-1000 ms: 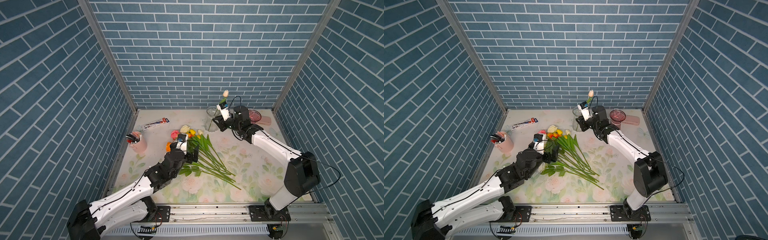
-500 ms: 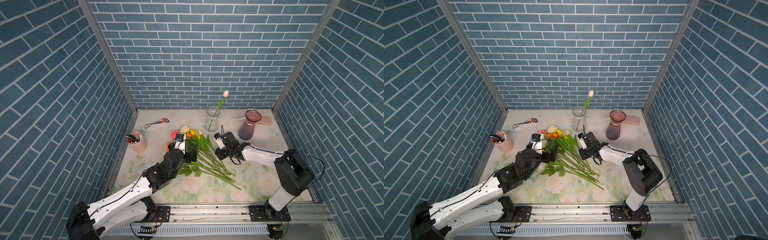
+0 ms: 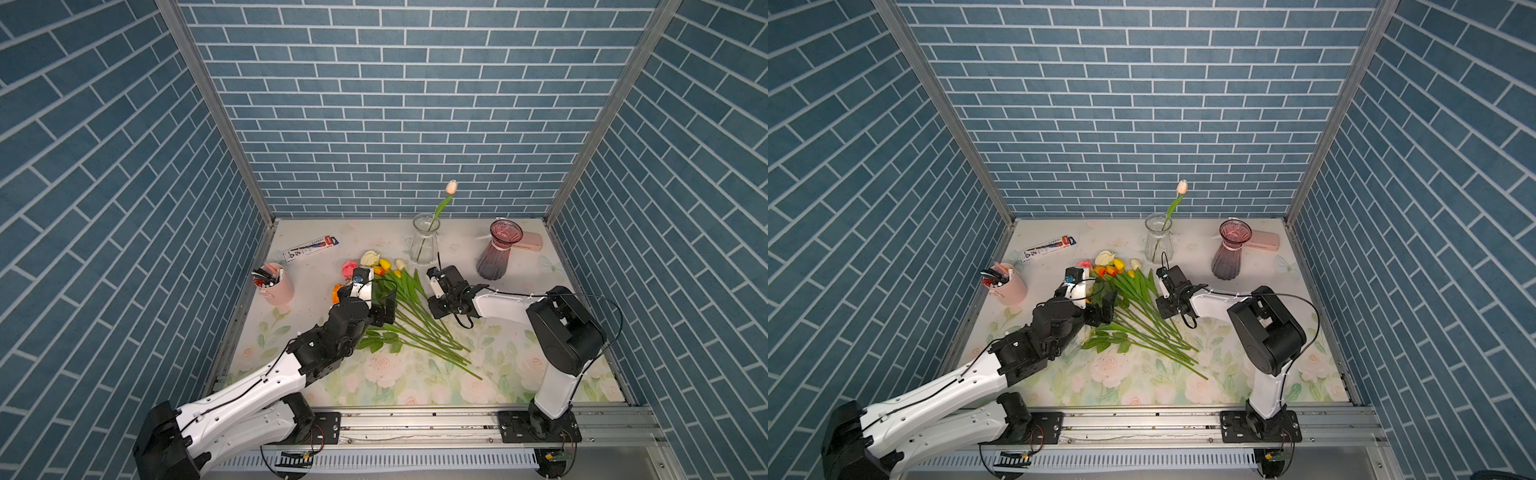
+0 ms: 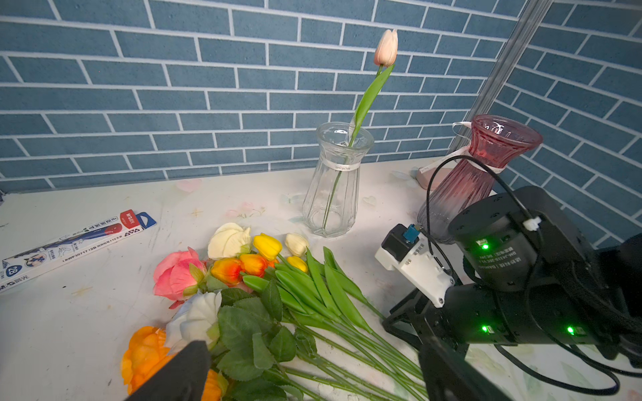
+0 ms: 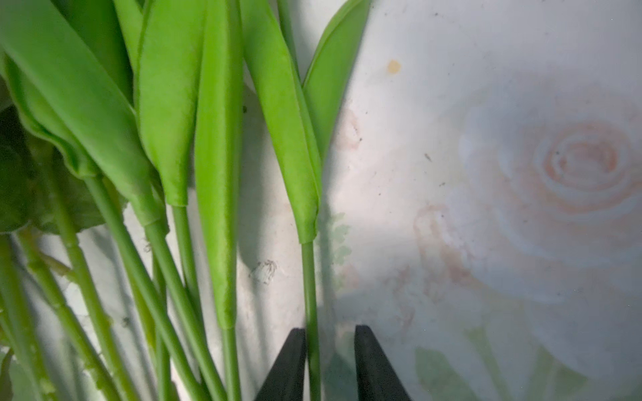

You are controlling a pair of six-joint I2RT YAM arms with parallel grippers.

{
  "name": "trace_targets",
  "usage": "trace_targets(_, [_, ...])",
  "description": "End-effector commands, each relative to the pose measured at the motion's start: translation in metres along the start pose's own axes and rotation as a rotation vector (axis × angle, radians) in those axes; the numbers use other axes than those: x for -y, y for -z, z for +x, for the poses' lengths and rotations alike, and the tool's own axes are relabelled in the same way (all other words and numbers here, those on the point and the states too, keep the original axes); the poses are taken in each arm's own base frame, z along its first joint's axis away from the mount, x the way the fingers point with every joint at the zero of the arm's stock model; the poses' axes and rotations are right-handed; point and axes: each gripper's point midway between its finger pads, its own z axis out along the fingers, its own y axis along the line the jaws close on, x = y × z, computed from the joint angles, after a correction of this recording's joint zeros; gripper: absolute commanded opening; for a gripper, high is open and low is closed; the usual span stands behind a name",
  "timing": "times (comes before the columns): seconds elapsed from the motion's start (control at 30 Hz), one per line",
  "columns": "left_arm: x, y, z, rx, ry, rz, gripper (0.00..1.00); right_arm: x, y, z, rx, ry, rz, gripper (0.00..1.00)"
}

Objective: Arrange the flowers in different vases according to their variety
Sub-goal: Pick up the flower at the center of the board, then insert the flower into the vase.

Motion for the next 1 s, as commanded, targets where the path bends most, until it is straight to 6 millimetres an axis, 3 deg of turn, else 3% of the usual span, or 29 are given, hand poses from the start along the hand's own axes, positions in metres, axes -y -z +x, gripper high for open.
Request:
trace_targets(0.0, [0.004,-0.001,-0.004,0.01,-0.004,0.011,1.0,0.003,-0.01,-0.001,-0.015,-0.022,0.03,0.28])
trace_targets(0.27, [0.005,-0.002,0.0,-0.001,-0.003,0.014,1.0,-0.002,-0.029,-0.007,-0.053,0.023,0.076,0.24])
trace_targets(0.3, [0.005,-0.002,0.001,-0.001,-0.004,0.014,1.0,-0.002,-0.031,-0.007,-0.061,0.03,0.086,0.21])
trace_targets(0.4, [0.004,-0.002,0.001,-0.002,-0.005,0.013,1.0,0.001,-0.031,-0.006,-0.084,0.047,0.127,0.0])
trace_targets(0.5, [0.004,-0.001,0.002,-0.004,-0.007,0.011,1.0,0.008,-0.025,-0.007,-0.09,0.053,0.171,0.0])
trace_targets(0.6, [0.002,0.001,-0.001,0.004,-0.005,0.009,1.0,0.015,-0.007,-0.016,-0.058,0.053,0.22,0.0])
trace_targets(0.73, [0.0,0.004,-0.006,0.023,-0.007,0.0,1.0,0.016,0.036,-0.043,0.068,0.039,0.233,0.0])
trace_targets(0.97, [-0.002,0.009,-0.015,0.047,-0.016,-0.005,1.0,-0.024,0.121,-0.104,0.363,0.132,0.038,0.0])
